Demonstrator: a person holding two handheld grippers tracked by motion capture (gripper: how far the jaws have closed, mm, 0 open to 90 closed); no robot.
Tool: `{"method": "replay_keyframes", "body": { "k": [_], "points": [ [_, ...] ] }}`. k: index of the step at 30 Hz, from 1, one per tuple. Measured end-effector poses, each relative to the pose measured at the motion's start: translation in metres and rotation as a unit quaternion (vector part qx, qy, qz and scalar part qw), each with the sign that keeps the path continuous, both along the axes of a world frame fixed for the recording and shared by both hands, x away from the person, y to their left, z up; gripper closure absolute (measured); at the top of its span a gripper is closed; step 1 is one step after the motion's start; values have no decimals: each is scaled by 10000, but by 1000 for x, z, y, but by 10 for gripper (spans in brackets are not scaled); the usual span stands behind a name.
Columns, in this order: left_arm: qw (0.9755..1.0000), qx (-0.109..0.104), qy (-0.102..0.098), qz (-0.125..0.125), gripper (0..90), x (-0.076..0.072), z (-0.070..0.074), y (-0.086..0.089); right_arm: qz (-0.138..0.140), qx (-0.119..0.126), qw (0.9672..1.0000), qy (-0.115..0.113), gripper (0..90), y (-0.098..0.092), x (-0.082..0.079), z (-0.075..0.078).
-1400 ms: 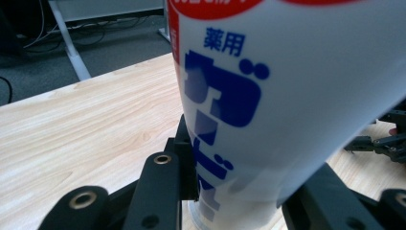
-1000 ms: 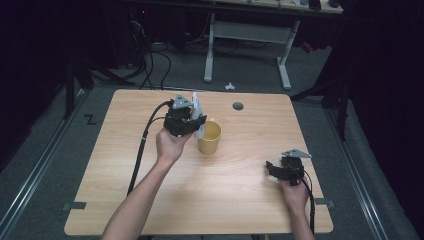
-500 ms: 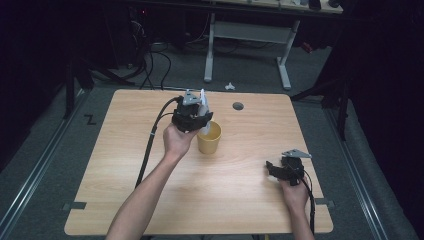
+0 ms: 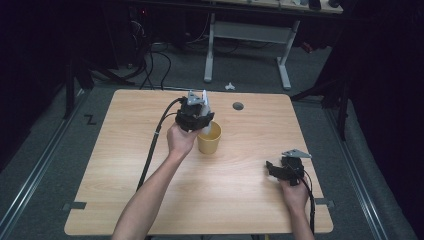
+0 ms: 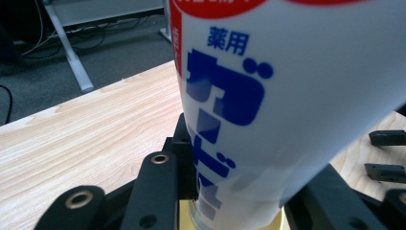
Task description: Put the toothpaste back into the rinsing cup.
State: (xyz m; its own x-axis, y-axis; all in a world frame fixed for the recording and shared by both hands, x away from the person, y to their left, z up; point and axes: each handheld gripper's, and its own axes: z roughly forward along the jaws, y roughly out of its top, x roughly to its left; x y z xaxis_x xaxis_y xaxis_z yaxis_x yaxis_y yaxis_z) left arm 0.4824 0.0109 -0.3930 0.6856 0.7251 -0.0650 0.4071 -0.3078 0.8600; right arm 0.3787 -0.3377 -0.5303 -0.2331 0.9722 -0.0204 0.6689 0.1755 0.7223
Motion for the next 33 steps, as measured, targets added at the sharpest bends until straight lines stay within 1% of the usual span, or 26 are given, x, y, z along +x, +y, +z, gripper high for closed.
{"method": "replay_keyframes", "body": {
  "k": [5,14,18,24,29,33],
  "points": [
    [10000,89,-14,-8,661,2,-5,-5,1,1,10000,0,301,0,0,0],
    [9998,212,57,-10,655,4,-15,-10,0,1,10000,0,301,0,0,0],
    [9998,184,68,21,652,4,-20,-11,0,0,10000,-1,301,0,0,0],
    [9996,262,96,0,648,4,-25,-13,-1,0,10000,0,301,0,0,0],
    [9997,244,95,-11,645,3,-27,-14,0,1,10000,-1,301,0,0,0],
    [9995,288,138,-16,643,4,-31,-15,-2,1,10000,0,301,0,0,0]
  ]
}}
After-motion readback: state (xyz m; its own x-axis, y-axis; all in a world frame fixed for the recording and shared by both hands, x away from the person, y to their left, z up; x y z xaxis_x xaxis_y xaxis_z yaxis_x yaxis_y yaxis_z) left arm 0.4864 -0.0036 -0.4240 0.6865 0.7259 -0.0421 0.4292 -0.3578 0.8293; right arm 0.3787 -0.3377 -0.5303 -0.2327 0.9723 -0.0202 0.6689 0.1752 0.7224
